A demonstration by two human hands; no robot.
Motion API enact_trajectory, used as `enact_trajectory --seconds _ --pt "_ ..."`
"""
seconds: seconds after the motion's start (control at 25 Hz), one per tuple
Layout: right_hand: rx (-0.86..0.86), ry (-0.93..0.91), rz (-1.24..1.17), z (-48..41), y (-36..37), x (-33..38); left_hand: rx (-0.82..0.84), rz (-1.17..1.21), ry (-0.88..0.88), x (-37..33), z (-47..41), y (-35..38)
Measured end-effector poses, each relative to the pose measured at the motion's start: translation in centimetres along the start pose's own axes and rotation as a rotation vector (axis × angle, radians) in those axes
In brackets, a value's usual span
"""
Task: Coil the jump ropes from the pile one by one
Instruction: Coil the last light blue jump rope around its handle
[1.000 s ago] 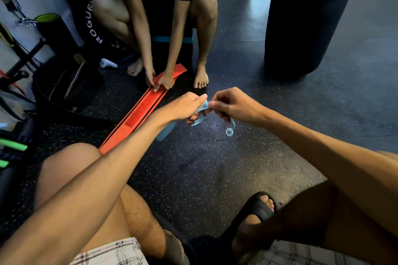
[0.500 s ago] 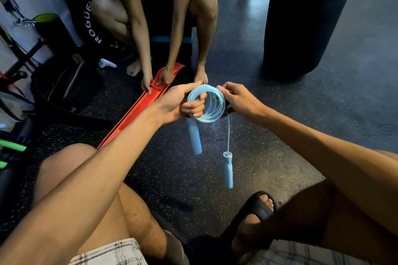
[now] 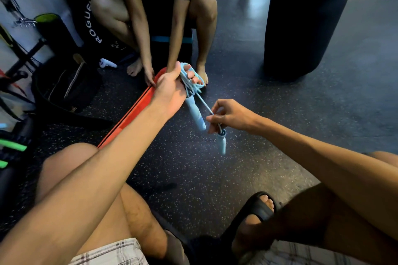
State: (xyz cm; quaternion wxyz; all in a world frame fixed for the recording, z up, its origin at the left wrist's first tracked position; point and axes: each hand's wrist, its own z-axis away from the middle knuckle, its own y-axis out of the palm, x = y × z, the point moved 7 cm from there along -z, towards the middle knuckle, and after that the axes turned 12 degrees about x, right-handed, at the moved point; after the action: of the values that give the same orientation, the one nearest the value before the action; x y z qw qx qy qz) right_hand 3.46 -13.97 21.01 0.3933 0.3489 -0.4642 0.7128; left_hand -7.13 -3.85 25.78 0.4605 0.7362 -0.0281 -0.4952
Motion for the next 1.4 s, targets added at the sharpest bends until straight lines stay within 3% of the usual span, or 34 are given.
enact_trajectory --seconds 0.08,0.2,0.36,0.52,0.64,0.76,0.92,1.04,1.24,1.4 --pt "0.034 -0.033 0.044 -0.1 0.6 0.5 -0.076 -0.134 0.094 -0.4 -0.2 -0.8" --pt "0.08 -0.04 0.02 -0.1 1.6 0.7 -0.184 -0.675 0.236 -1.5 0.0 -1.6" --pt "0.084 -0.09 -0.058 -0.2 1.9 1.9 -0.163 -1.237 0.281 -1.6 0.6 -0.5" --pt "-0.045 -0.185 0.211 0.0 -0.1 3.9 -0.062 -1.661 0.076 0.0 0.6 -1.1" --pt "-0.174 -0.273 0.395 0.4 -0.9 5.8 0.103 -1.771 -0.191 1.5 1.1 -1.8" --pt "-0.199 -0.312 0.467 -0.5 -1.2 7.7 0.218 -1.536 -0.408 1.9 2.4 -2.1" --pt "-0.151 -0.335 0.523 -3.3 0.5 10.7 0.162 -1.022 -0.474 -0.4 4.2 -3.6" --pt "-0.026 -0.364 0.533 -6.1 3.1 13.5 0.054 -0.881 -0.461 -3.8 5.6 -6.5" --pt "0.298 -0.257 0.417 -13.3 6.7 14.7 -0.072 -0.738 -0.412 -7.9 7.7 -11.8" --pt "0.404 -0.313 0.588 -21.9 11.3 15.8 -0.27 -0.712 -0.344 -10.8 9.7 -19.3"
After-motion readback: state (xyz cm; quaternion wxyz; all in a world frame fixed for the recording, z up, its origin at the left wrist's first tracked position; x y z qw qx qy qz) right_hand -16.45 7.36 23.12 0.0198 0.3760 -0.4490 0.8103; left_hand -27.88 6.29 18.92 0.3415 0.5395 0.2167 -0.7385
